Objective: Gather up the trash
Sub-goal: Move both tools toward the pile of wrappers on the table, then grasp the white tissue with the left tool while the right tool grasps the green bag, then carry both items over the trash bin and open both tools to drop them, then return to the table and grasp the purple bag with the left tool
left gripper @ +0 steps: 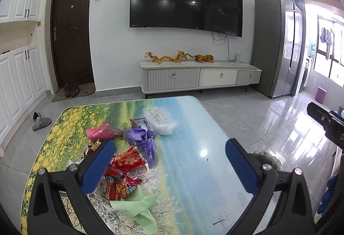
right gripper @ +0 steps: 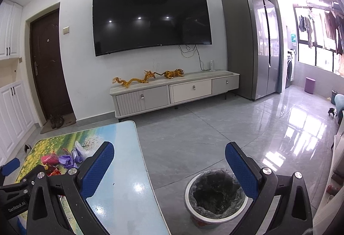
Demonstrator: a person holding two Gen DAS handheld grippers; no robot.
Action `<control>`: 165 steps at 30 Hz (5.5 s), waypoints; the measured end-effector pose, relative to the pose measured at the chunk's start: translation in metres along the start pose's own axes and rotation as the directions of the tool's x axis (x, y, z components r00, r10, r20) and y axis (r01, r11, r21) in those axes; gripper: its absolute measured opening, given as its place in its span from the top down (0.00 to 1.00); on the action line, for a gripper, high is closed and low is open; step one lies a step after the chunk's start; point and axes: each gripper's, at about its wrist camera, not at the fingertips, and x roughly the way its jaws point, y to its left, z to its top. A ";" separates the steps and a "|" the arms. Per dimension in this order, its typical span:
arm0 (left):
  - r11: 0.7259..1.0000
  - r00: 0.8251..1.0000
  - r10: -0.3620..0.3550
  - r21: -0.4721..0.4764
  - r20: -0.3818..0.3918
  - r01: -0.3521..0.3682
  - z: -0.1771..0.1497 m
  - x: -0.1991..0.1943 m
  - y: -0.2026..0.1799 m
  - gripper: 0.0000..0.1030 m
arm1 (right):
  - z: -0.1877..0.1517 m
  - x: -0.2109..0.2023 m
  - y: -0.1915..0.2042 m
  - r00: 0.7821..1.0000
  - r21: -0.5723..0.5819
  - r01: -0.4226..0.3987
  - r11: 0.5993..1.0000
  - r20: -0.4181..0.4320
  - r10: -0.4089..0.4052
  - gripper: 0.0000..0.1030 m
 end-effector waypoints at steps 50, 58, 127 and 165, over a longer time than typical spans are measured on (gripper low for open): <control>0.989 0.929 -0.149 -0.061 -0.339 0.136 -0.142 0.005 0.138 0.63 | -0.153 0.092 0.234 0.595 -0.158 -0.705 0.692 -0.663 0.454 0.35; 0.980 0.927 -0.190 -0.114 -0.325 0.161 -0.136 0.001 0.143 0.71 | -0.149 0.088 0.217 0.593 -0.139 -0.706 0.694 -0.653 0.472 0.50; 0.828 0.729 -0.481 0.020 -0.488 0.560 -0.003 0.233 -0.248 0.47 | -0.096 0.184 -0.228 0.891 0.365 0.100 0.926 -0.447 0.080 0.34; 0.972 0.958 -0.187 -0.179 -0.219 0.149 0.011 0.096 0.107 0.47 | -0.005 0.101 0.035 0.897 -0.010 -0.357 0.934 -0.283 0.339 0.35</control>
